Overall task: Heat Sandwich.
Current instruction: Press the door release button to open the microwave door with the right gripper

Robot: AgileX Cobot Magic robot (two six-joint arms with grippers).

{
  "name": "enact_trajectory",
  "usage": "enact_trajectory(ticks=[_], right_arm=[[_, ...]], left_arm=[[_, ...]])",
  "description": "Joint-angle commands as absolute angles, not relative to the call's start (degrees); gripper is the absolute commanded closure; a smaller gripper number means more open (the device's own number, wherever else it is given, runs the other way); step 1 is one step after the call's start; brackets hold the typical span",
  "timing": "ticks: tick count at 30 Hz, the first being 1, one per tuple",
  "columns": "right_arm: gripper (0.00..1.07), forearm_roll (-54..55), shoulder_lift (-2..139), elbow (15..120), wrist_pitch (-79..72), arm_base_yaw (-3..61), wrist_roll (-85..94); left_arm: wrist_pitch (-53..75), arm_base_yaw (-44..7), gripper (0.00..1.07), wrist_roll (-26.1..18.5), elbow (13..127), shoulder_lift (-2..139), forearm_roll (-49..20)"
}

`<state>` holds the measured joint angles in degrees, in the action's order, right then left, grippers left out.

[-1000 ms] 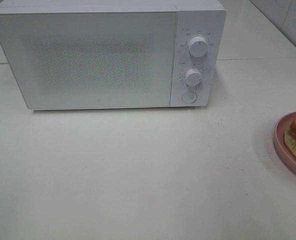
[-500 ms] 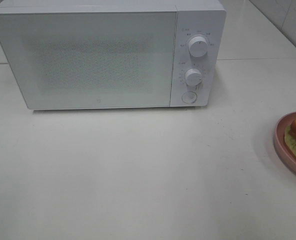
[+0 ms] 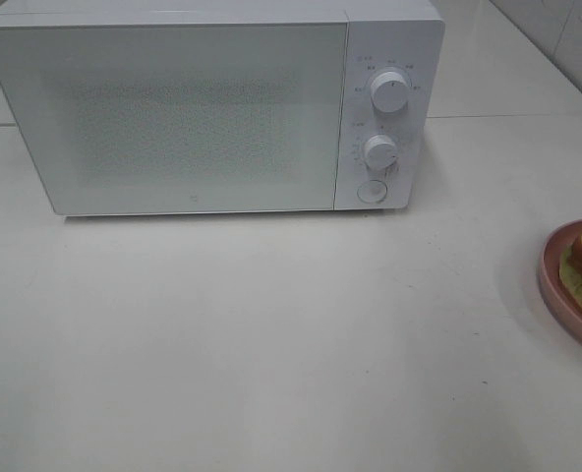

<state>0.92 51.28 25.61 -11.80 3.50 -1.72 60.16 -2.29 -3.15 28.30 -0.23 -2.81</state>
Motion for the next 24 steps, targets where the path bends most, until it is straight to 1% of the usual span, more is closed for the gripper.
enact_trajectory(ticks=[1, 7, 12, 14, 15, 16, 19, 20, 21, 23, 24], right_arm=[[0.35, 0.4, 54.1, 23.2, -18.8, 3.5, -3.9], [0.36, 0.4, 59.0, 22.8, -20.5, 3.5, -8.3], [0.4, -1.4, 64.7, 22.8, -23.0, 4.1, -12.1], [0.42, -3.2, 66.6, 22.8, -24.9, 5.6, -12.7], [0.44, -4.8, 68.6, 22.8, -26.8, 7.6, -12.8], [0.44, -4.8, 68.6, 22.8, -26.8, 7.6, -12.8], [0.49, -5.2, 72.9, 22.8, -30.1, 11.6, -12.9], [0.53, -5.0, 74.1, 22.8, -30.9, 12.4, -13.0], [0.53, -5.0, 74.1, 22.8, -30.9, 12.4, -13.0], [0.58, -5.0, 76.1, 22.8, -32.5, 13.8, -13.9], [0.64, -5.0, 78.2, 22.8, -34.9, 15.1, -14.8]], left_arm=[[59.5, -2.3, 0.28, -3.1, 28.1, -1.5, -2.9], [59.5, -2.3, 0.28, -3.1, 28.1, -1.5, -2.9], [59.5, -2.3, 0.28, -3.1, 28.1, -1.5, -2.9], [59.5, -2.3, 0.28, -3.1, 28.1, -1.5, -2.9], [59.5, -2.3, 0.28, -3.1, 28.1, -1.5, -2.9], [59.5, -2.3, 0.28, -3.1, 28.1, -1.5, -2.9], [59.5, -2.3, 0.28, -3.1, 28.1, -1.5, -2.9], [59.5, -2.3, 0.28, -3.1, 28.1, -1.5, -2.9], [59.5, -2.3, 0.28, -3.1, 28.1, -1.5, -2.9], [59.5, -2.3, 0.28, -3.1, 28.1, -1.5, -2.9], [59.5, -2.3, 0.28, -3.1, 28.1, -1.5, -2.9]])
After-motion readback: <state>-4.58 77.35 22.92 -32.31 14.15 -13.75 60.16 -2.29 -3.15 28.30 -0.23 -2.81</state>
